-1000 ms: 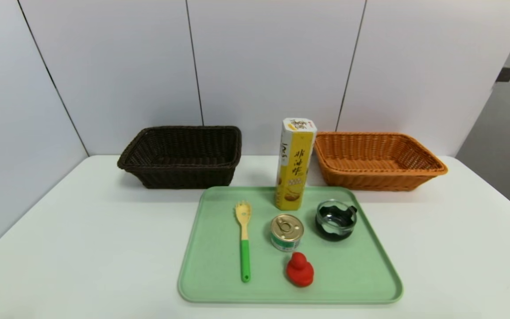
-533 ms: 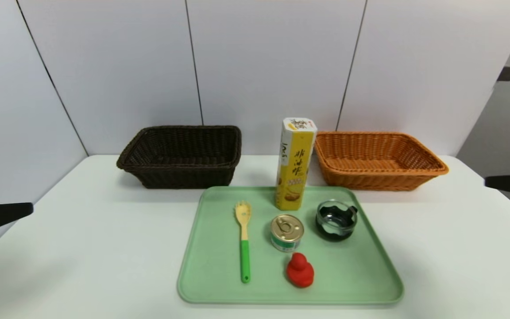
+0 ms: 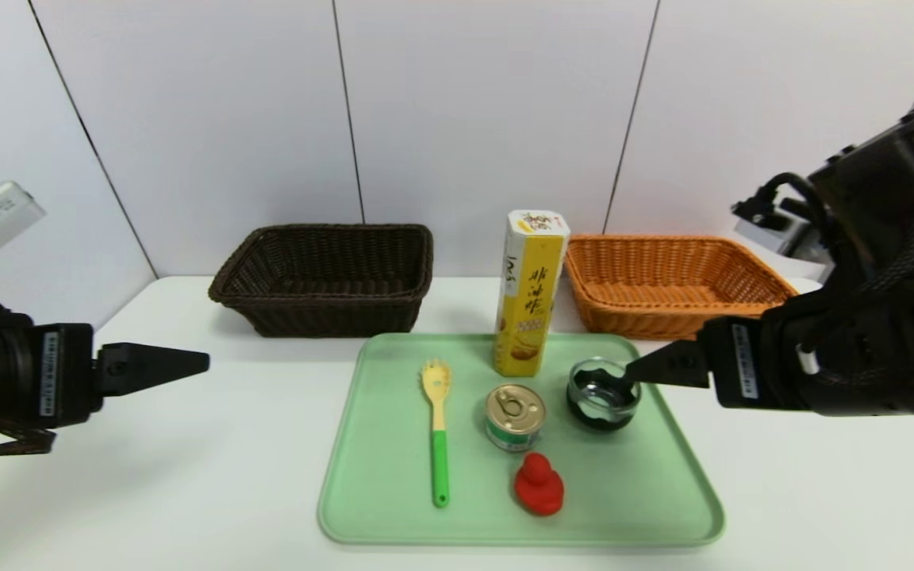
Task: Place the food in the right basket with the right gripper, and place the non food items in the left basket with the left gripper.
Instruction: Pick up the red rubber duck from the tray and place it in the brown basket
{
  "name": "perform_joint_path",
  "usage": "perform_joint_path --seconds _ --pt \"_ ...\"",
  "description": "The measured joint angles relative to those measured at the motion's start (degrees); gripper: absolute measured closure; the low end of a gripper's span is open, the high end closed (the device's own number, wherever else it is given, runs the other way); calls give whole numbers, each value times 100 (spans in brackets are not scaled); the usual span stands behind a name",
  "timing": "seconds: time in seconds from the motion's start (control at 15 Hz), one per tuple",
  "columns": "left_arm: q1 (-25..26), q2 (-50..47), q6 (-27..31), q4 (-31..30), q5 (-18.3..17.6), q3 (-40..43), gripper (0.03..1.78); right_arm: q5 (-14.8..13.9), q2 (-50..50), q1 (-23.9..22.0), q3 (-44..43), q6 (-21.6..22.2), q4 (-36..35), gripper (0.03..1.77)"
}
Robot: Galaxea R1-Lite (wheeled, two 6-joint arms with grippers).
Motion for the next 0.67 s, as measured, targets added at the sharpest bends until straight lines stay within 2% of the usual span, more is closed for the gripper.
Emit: perform_joint_path --seconds 0.2,0.27,0.53,0.67 --pt "-1028 540 -638 -112 794 11 12 -196 496 561 -55 54 30 9" --pt "-1180 689 -728 -241 917 11 12 -205 653 692 -88 83 113 9" --pt "-1331 984 -739 -358 950 13 12 -188 1246 1051 -702 585 931 9" --pt "-1336 1040 -745 -358 945 28 12 -185 1552 1150 -945 703 1102 9"
